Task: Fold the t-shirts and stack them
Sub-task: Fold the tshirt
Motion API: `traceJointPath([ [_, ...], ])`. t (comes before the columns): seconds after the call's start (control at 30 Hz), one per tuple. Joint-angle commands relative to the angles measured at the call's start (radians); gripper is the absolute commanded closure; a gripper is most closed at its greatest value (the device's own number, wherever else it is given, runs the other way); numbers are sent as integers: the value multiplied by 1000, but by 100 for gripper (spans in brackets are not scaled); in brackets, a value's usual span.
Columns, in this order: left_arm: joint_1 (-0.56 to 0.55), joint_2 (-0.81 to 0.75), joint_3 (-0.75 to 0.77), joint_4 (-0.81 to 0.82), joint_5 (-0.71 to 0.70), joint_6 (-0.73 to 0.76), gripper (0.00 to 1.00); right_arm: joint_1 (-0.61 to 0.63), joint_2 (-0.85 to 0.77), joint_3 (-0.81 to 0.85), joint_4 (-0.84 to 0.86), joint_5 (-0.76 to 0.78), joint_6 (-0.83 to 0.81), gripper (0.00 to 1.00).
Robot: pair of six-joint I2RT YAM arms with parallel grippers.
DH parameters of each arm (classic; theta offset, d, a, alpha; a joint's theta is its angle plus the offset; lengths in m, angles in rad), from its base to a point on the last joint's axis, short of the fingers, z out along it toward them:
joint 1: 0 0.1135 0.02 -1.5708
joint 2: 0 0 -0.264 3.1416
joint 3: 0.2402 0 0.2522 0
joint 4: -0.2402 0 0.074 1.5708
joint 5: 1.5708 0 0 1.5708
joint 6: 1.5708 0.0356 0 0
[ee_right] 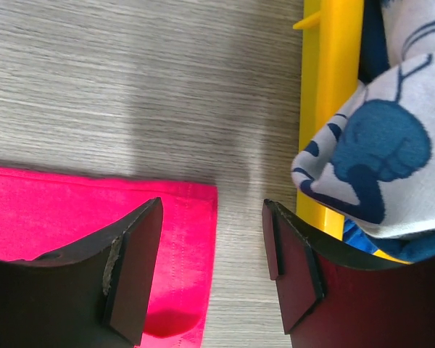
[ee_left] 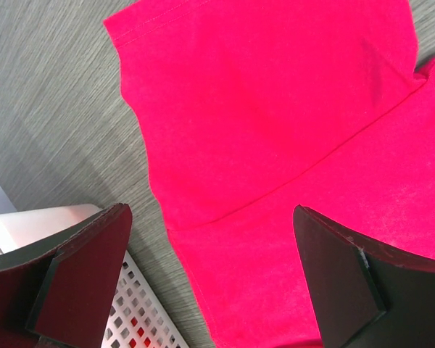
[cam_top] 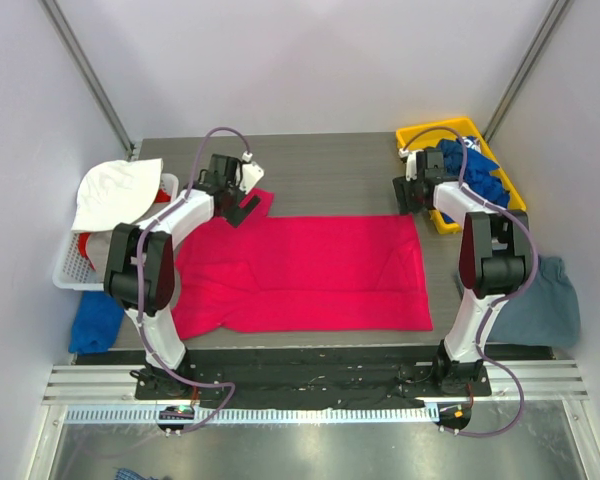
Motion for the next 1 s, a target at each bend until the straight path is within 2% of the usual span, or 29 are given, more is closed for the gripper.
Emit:
traceJointPath([
  [0.0, 5, -6, 24, 2, 3, 20, 0, -10, -5, -2, 4, -34, 10, 36],
  [0.8, 5, -1, 0, 10, -14, 46, 0, -26, 64, -5, 1, -85, -7, 40],
  [0.97, 13, 8, 1, 16, -17, 49, 0, -27, 84, 7, -1, -91, -11, 47],
])
